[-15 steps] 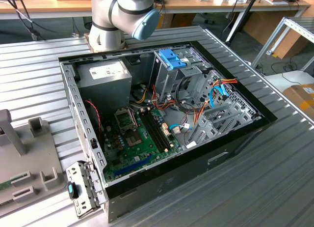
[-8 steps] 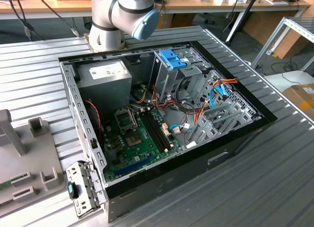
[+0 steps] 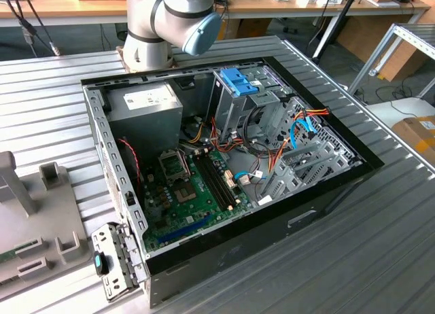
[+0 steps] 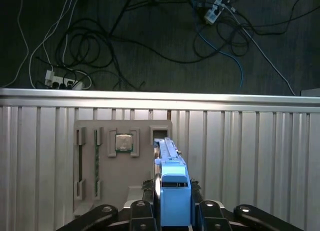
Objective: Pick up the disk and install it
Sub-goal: 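Pick up the disk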
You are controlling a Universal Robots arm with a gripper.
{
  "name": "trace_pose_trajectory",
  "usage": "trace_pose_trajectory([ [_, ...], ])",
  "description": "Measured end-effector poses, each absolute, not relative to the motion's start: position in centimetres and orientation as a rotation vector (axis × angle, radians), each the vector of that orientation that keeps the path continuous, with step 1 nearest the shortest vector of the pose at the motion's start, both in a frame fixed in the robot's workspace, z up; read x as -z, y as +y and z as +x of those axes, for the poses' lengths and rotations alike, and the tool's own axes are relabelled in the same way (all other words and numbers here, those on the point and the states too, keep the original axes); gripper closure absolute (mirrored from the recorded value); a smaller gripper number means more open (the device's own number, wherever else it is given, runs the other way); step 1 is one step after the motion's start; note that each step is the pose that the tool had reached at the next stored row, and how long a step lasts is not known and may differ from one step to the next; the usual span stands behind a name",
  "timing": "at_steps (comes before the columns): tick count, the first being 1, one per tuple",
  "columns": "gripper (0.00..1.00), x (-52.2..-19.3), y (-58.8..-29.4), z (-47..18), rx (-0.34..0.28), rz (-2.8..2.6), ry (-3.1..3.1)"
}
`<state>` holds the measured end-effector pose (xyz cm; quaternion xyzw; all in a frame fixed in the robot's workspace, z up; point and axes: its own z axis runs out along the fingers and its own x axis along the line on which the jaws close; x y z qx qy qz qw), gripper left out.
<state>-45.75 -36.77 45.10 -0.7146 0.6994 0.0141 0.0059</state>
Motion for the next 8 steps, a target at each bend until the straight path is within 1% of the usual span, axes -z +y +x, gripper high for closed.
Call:
trace_pose_trajectory([
  [5, 0.64, -45.2, -36.8, -45.7, -0.044, -2.237, 2.189],
  [8, 0.64, -47.0, -36.8, -45.7, -0.044, -2.237, 2.189],
])
